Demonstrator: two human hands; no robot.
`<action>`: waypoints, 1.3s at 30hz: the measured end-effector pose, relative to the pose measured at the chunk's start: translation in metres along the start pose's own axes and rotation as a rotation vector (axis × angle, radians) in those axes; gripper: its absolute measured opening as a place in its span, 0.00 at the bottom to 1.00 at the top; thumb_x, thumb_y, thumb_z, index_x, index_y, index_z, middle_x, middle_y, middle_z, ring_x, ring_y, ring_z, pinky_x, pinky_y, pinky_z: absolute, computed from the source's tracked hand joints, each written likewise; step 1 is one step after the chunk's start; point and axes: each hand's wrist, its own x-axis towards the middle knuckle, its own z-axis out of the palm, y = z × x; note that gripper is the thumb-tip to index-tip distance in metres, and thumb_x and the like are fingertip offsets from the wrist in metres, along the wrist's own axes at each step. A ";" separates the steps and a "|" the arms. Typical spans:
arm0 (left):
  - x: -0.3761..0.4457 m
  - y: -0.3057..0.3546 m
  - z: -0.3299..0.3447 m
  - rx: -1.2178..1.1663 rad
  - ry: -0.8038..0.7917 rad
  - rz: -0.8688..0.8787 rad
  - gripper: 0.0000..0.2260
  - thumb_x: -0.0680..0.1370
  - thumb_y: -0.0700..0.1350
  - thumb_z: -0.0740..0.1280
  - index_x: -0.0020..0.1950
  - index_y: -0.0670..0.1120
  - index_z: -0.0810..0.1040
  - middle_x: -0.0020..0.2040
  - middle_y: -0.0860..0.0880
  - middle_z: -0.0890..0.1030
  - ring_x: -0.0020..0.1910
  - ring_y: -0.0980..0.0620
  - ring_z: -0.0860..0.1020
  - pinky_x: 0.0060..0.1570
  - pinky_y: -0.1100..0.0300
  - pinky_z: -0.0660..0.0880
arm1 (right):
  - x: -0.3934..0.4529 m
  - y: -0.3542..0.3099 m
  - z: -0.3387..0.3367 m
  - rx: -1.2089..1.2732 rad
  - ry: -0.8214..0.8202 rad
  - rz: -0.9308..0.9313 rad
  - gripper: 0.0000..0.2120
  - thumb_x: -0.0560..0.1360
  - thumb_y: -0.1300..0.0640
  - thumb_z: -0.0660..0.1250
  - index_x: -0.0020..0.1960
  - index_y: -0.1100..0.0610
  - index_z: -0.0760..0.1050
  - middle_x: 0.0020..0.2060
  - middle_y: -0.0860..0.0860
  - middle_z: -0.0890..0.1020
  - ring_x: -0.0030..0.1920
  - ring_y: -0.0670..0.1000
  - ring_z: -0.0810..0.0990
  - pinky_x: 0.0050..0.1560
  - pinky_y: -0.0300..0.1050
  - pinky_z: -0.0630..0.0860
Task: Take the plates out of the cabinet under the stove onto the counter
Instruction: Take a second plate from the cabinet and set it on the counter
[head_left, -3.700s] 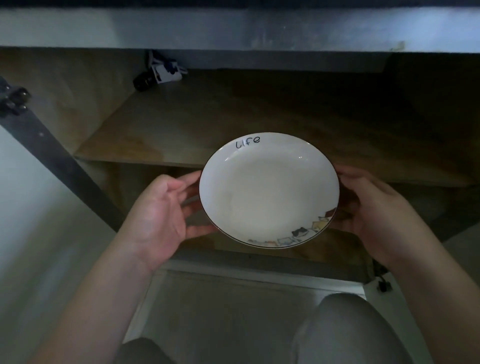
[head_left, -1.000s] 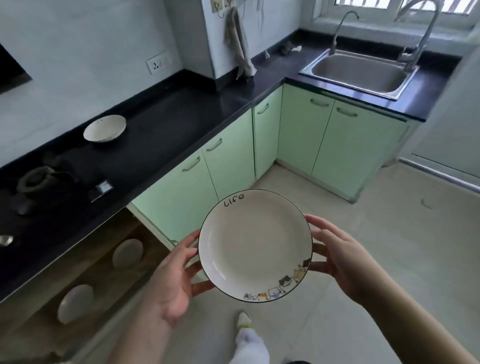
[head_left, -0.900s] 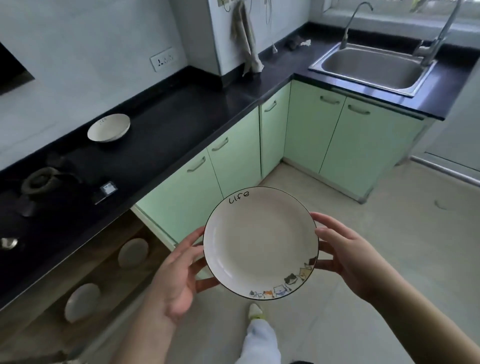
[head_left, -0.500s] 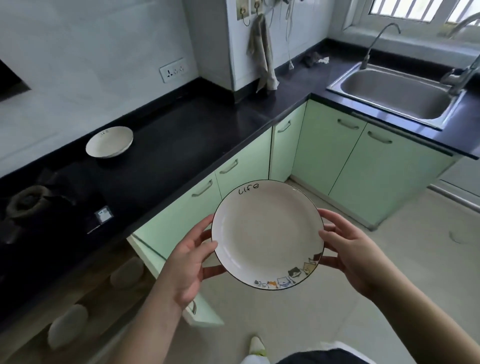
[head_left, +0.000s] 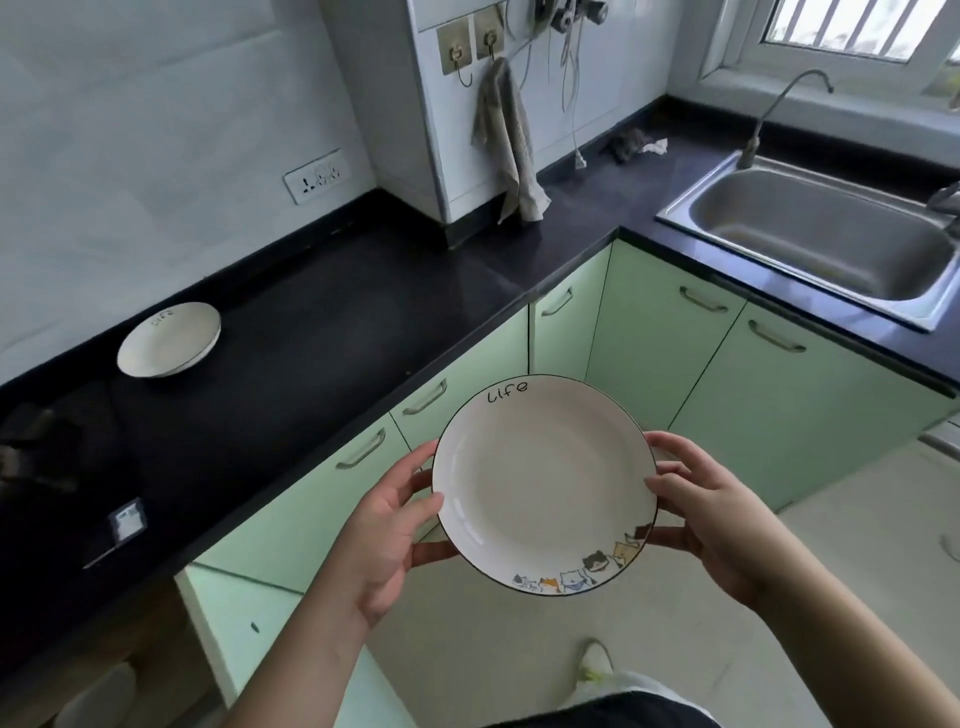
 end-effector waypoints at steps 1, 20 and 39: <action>0.009 0.003 0.006 0.009 0.015 0.003 0.22 0.80 0.33 0.62 0.63 0.59 0.78 0.61 0.48 0.81 0.56 0.50 0.81 0.41 0.51 0.80 | 0.012 -0.007 -0.005 -0.008 -0.014 0.005 0.18 0.78 0.68 0.60 0.61 0.50 0.76 0.47 0.56 0.80 0.43 0.53 0.81 0.35 0.48 0.81; 0.093 0.053 -0.097 -0.160 0.330 0.191 0.19 0.80 0.37 0.64 0.58 0.61 0.81 0.60 0.55 0.82 0.55 0.57 0.81 0.42 0.59 0.80 | 0.203 -0.082 0.143 -0.316 -0.455 0.010 0.24 0.76 0.68 0.60 0.59 0.42 0.78 0.44 0.56 0.81 0.42 0.50 0.83 0.40 0.49 0.82; 0.238 0.102 -0.220 -0.263 0.352 0.146 0.21 0.79 0.34 0.65 0.66 0.55 0.76 0.61 0.52 0.82 0.60 0.52 0.80 0.52 0.56 0.80 | 0.344 -0.097 0.279 -0.379 -0.413 0.032 0.24 0.76 0.71 0.59 0.59 0.45 0.78 0.42 0.55 0.86 0.43 0.56 0.86 0.38 0.42 0.82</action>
